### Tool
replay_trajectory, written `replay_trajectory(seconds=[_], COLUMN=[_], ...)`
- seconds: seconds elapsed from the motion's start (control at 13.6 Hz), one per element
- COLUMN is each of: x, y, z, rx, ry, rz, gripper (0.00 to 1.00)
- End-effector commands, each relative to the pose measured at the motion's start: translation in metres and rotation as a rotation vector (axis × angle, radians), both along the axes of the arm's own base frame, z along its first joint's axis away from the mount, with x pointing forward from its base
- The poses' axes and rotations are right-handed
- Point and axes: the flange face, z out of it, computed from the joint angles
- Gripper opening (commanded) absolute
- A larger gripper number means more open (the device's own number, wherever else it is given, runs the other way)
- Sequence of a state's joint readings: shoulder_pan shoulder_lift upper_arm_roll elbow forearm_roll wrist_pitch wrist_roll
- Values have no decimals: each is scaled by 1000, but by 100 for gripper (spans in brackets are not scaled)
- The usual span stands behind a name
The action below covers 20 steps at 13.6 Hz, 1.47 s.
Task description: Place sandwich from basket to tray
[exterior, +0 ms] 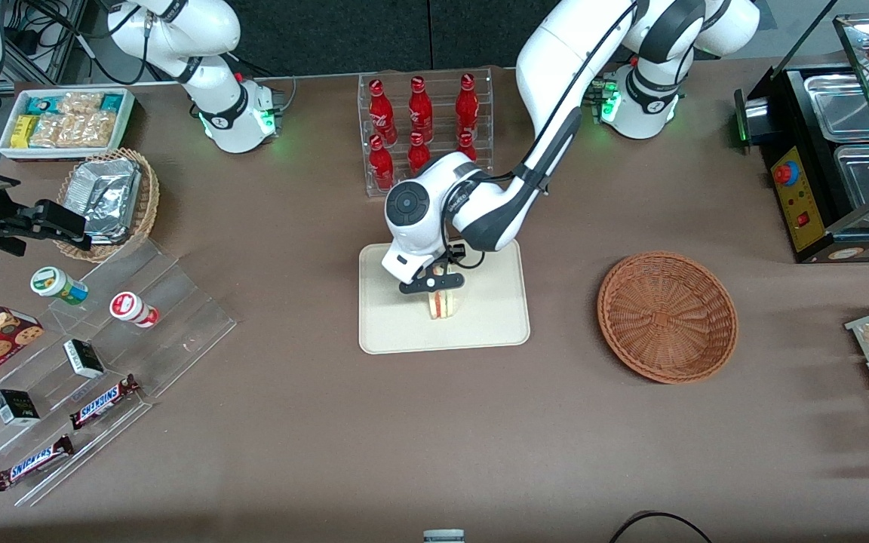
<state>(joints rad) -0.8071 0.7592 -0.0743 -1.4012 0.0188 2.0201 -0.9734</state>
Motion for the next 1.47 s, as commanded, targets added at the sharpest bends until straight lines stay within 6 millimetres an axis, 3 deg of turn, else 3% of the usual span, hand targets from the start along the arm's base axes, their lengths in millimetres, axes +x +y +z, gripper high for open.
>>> replay_trajectory(seconds=[0.0,0.15,0.37,0.51,0.66,0.81,0.95,1.1,1.25,1.39], x=[8,14,32,54,63,76,72,81,78,78], y=[-2,6,37,70,107,160,192,245,276,319], z=[29,61,121,170,218,268,295,321,340,360], rx=[-6,-4,1,-34,-21,-23,11,15,16,14], ry=[-28,-28,-44,-74,-72,-77,-52,-21,-1,23], rz=[2,19,131,204,247,302,304,293,251,216], gripper=[100,100,100,100,100,100,100,100,100,100])
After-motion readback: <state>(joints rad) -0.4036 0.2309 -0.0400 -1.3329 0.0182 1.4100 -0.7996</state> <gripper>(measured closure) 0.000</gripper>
